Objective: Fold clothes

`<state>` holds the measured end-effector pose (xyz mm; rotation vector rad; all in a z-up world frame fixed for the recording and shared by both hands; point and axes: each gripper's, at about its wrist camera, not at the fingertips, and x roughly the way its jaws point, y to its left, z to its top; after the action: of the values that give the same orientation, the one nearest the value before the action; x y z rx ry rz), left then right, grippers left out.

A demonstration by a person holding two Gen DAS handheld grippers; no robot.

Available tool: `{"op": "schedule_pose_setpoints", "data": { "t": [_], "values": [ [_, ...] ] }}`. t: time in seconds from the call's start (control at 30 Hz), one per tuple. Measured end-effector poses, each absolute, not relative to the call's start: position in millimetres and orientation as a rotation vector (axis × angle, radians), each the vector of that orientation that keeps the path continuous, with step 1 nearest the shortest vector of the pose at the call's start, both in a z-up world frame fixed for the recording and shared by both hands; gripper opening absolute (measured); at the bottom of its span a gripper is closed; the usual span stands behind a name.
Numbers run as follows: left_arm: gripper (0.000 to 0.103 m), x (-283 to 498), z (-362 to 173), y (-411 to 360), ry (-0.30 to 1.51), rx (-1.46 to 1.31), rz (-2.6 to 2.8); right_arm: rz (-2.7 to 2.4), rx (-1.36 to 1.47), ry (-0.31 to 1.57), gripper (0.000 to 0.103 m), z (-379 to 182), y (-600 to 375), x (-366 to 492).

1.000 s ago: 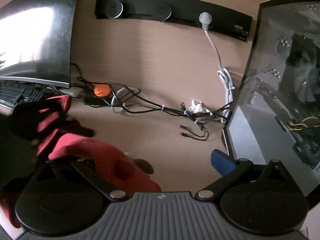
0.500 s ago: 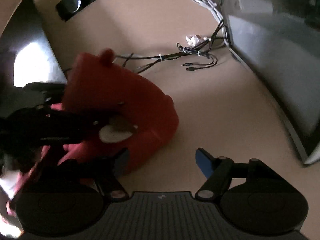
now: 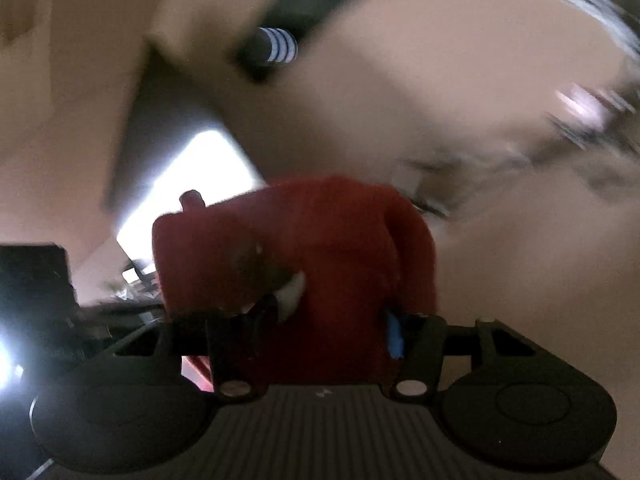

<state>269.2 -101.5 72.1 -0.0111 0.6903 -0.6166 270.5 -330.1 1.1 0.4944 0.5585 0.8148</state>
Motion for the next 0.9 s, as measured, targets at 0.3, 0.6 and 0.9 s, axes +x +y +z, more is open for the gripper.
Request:
{"op": "schedule_pose_setpoints", "data": {
  "t": [0.3, 0.6, 0.9],
  "values": [
    [0.052, 181, 93, 9, 0.546, -0.266, -0.266, 1.199, 0.018, 0.603, 0.057, 43, -138, 272],
    [0.082, 98, 19, 87, 0.666, -0.550, -0.033, 1.168, -0.434, 0.640, 0.084, -7, -39, 234],
    [0.093, 141, 47, 108, 0.570, -0.489, -0.148, 0.990, -0.259, 0.589, 0.102, 51, -119, 201]
  ]
}}
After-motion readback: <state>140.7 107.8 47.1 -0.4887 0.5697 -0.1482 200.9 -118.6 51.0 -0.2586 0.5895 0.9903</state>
